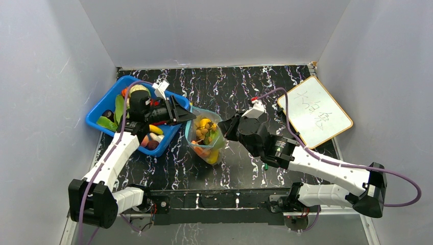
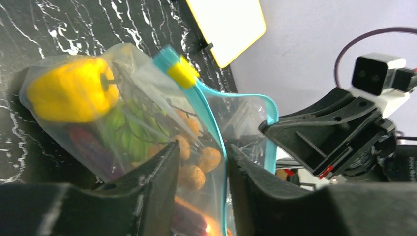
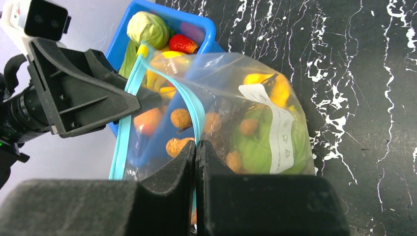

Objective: Place the food in the zip-top bag and seal the zipper
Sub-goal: Adjust the zipper food storage bag at the center of the board, then pick up the fake vegetable from the bin.

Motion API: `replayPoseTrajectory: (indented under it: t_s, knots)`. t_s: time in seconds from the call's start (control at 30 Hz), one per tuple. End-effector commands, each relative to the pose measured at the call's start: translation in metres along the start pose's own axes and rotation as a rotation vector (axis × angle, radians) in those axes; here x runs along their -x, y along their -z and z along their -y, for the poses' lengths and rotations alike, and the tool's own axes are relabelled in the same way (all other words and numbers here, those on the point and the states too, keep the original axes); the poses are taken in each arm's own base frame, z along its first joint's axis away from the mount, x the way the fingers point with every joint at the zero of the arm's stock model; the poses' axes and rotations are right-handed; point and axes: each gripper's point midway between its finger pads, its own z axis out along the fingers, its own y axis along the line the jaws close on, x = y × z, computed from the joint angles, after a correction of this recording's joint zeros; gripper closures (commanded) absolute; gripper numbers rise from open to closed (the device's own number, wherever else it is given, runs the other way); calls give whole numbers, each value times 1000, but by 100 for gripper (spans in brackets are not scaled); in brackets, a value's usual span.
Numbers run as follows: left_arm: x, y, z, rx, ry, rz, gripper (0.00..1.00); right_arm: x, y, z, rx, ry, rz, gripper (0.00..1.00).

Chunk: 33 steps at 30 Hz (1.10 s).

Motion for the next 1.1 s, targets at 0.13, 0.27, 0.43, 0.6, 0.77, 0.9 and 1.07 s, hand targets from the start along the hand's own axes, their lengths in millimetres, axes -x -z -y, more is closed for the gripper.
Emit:
replayPoseTrajectory:
  t_s: [0.13, 0.27, 0.43, 0.6, 0.77, 0.9, 1.07]
  knots:
    - [24, 15, 7, 139, -135, 54, 40, 36, 12, -10, 12, -130, 122, 100]
    - [44, 30, -5, 304, -217, 107, 27, 38, 13, -11, 16, -135, 129, 100]
    - [68, 49, -26, 523, -219, 200, 8, 39, 14, -8, 13, -134, 134, 100]
    - [82, 62, -47, 652, -170, 295, 2, 43, 17, -7, 11, -134, 148, 100]
    - [87, 68, -73, 742, -134, 324, 3, 44, 19, -6, 16, -137, 153, 100]
    - [88, 85, -93, 857, -161, 273, 13, 45, 21, -5, 18, -136, 155, 100]
    - [105, 121, -126, 1042, -186, 287, 23, 46, 22, -5, 19, -131, 160, 100]
